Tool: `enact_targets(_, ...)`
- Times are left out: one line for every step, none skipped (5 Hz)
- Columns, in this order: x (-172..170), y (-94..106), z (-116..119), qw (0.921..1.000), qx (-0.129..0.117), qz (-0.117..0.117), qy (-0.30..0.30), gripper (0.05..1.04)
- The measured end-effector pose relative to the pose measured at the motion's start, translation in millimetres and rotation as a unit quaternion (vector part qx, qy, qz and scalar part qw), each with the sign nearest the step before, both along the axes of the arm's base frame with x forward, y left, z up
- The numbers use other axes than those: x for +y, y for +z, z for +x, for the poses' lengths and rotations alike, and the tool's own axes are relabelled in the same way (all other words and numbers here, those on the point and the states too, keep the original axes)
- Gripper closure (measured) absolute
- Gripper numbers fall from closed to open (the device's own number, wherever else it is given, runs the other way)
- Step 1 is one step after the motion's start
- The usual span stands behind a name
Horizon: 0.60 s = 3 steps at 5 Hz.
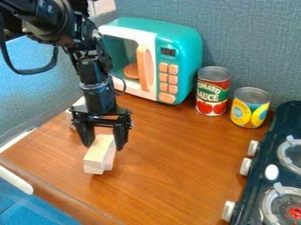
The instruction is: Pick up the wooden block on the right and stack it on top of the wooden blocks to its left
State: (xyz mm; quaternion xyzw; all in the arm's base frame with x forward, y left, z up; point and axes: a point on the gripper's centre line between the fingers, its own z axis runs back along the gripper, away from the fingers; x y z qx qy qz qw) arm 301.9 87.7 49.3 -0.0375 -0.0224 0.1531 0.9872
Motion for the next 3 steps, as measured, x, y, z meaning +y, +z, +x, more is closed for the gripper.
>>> enact_targets(-11,7.5,1,0.9989,-0.009,0.031,-0.034,0.084)
enact_targets(-26,19.8,0,0.9959,-0.022,0.062,-0.062,0.084)
enact_targets(-37,31.5,0,0.9907,-0.031,0.088,-0.099,0.084)
